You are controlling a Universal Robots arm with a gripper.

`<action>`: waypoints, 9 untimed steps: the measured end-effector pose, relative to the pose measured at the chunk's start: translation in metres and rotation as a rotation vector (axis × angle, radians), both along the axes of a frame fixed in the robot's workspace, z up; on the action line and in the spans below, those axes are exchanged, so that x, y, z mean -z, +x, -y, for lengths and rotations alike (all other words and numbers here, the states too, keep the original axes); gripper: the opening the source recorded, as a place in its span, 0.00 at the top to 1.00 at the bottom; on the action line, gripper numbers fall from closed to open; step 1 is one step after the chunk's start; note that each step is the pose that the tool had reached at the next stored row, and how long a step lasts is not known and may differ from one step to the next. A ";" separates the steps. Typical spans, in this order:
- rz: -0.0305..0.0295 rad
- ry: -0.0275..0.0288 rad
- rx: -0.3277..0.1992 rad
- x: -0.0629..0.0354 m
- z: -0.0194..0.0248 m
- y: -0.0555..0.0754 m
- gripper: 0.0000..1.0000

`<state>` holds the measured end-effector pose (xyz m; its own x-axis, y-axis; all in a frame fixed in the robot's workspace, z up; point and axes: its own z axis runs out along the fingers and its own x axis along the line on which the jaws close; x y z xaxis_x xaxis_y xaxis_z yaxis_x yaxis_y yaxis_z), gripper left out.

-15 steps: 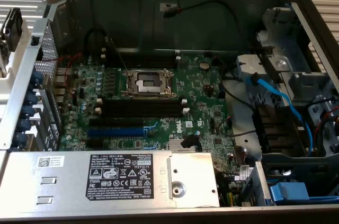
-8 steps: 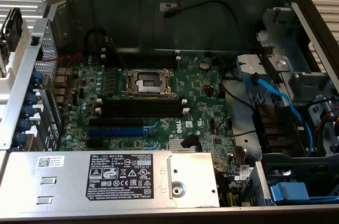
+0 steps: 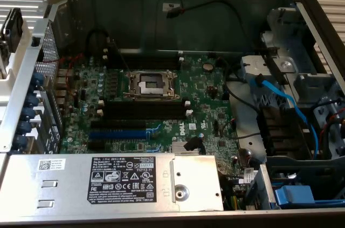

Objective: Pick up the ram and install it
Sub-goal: 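Reach for the ram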

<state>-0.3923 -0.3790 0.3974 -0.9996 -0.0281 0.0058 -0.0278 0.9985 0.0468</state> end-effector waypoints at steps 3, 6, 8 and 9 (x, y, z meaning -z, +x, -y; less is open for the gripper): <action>0.0005 0.0002 -0.018 0.0009 -0.0031 -0.004 0.90; 0.0018 0.0000 -0.020 0.0025 -0.0104 -0.011 0.90; 0.0023 -0.0001 -0.021 0.0041 -0.0150 -0.017 0.90; 0.0024 -0.0002 -0.022 0.0049 -0.0167 -0.020 0.90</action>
